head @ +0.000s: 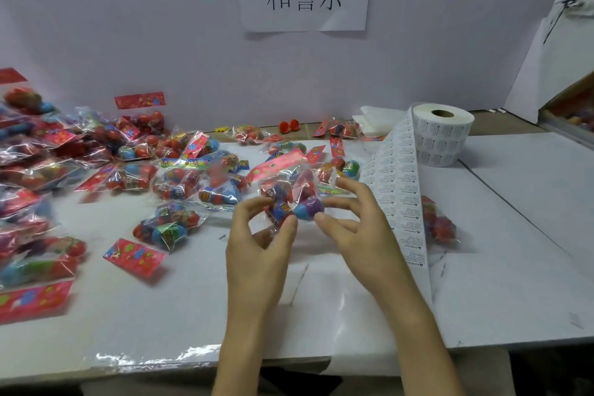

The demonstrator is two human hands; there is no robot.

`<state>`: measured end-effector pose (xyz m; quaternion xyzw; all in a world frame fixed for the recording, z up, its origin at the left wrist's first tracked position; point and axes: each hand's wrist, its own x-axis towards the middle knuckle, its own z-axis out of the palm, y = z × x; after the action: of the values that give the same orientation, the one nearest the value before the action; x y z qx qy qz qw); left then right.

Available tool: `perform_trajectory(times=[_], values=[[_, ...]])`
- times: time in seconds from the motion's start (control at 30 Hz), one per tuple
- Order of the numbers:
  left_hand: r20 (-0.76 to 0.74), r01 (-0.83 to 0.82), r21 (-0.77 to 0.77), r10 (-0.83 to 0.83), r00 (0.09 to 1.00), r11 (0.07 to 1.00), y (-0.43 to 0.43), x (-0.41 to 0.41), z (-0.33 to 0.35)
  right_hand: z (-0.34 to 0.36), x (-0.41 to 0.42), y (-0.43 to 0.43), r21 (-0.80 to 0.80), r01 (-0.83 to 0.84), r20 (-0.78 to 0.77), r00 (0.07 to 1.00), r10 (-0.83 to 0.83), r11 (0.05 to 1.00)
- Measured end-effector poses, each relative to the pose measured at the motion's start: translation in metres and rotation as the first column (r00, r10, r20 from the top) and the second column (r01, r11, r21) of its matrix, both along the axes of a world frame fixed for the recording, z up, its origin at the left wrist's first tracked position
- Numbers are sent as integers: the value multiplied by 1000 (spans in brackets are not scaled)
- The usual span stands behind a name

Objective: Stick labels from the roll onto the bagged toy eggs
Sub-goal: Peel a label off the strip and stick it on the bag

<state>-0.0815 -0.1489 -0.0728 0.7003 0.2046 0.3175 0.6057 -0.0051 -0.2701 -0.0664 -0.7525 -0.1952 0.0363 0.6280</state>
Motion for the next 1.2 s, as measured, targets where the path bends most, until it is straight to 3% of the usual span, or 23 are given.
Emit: perform_trajectory(times=[0.13, 0.23, 0.33, 0.4, 0.63, 0.73, 0.87, 1.2], values=[[160, -12, -348, 72, 985, 937, 7, 1, 1, 11, -4, -4, 174, -78, 9, 997, 78, 982], [268, 155, -575, 5, 963, 803, 8, 5, 1, 17, -5, -10, 268, -142, 9, 989, 145, 953], [356, 385, -691, -176, 918, 612, 6, 5, 0, 20, -5, -15, 276, -157, -4, 986, 165, 948], [385, 449, -710, -234, 892, 543, 6, 3, -1, 21, -3, -18, 277, -142, -22, 988, 154, 950], [375, 435, -660, -234, 897, 613, -2, 5, 7, 16, 2, -18, 320, -14, -29, 999, 24, 947], [376, 395, -690, -166, 912, 607, -1, 5, 8, 15, 1, -14, 423, 68, -150, 989, -4, 903], [387, 370, -692, -114, 915, 619, -3, 4, 10, 15, -6, -2, 530, 77, -330, 936, 122, 845], [381, 373, -671, -133, 915, 641, -4, 4, 8, 9, -22, 22, 526, 142, -321, 946, 41, 838]])
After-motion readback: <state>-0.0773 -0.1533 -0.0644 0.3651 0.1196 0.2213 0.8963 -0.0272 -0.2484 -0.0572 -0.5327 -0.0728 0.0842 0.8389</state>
